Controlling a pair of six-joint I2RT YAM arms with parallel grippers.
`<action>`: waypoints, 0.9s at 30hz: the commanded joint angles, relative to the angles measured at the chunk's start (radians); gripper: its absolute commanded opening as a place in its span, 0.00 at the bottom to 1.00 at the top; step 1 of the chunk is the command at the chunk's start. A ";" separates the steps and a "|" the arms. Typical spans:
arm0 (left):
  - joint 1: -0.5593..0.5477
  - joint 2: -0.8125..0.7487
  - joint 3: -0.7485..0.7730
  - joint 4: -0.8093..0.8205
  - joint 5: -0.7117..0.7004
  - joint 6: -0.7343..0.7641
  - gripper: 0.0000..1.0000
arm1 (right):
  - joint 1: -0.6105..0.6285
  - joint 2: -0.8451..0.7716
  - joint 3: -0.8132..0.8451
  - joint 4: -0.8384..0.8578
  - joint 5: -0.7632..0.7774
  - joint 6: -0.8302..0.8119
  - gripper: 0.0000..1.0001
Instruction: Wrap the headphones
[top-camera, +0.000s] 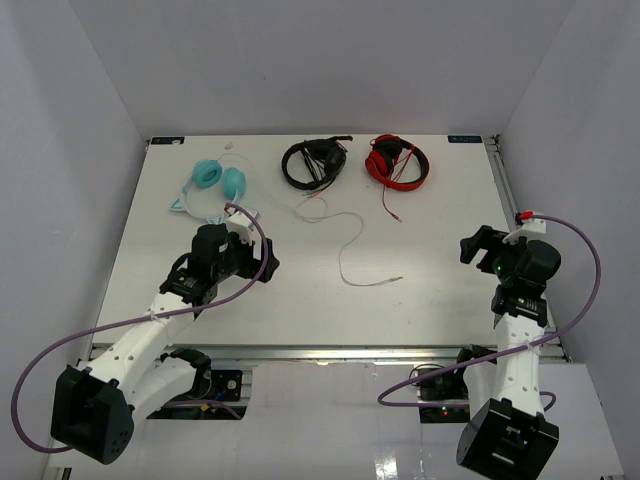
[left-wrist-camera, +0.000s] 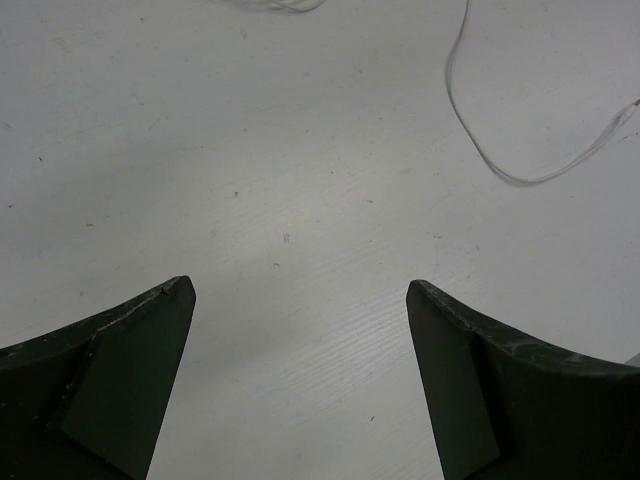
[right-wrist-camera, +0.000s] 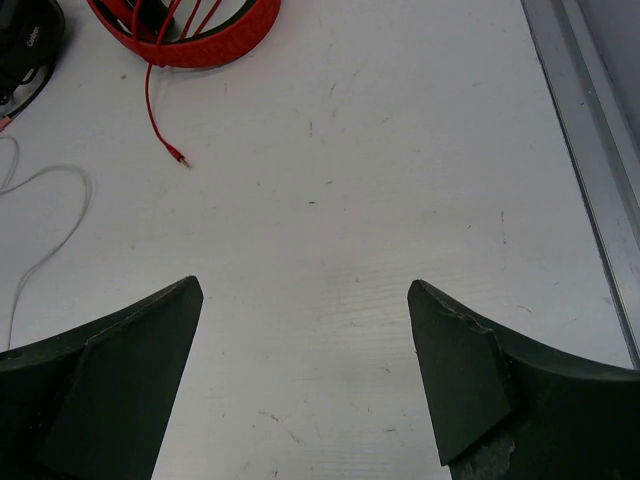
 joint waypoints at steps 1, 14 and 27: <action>0.002 -0.015 0.014 0.009 0.012 0.012 0.98 | -0.005 -0.022 0.007 0.050 -0.033 -0.010 0.90; 0.003 -0.017 0.014 0.015 0.029 -0.019 0.98 | -0.007 0.002 0.033 -0.240 -0.640 -0.626 0.90; 0.654 0.349 0.042 0.172 0.598 -0.695 0.94 | 0.257 0.316 0.195 -0.290 -0.483 -0.708 0.97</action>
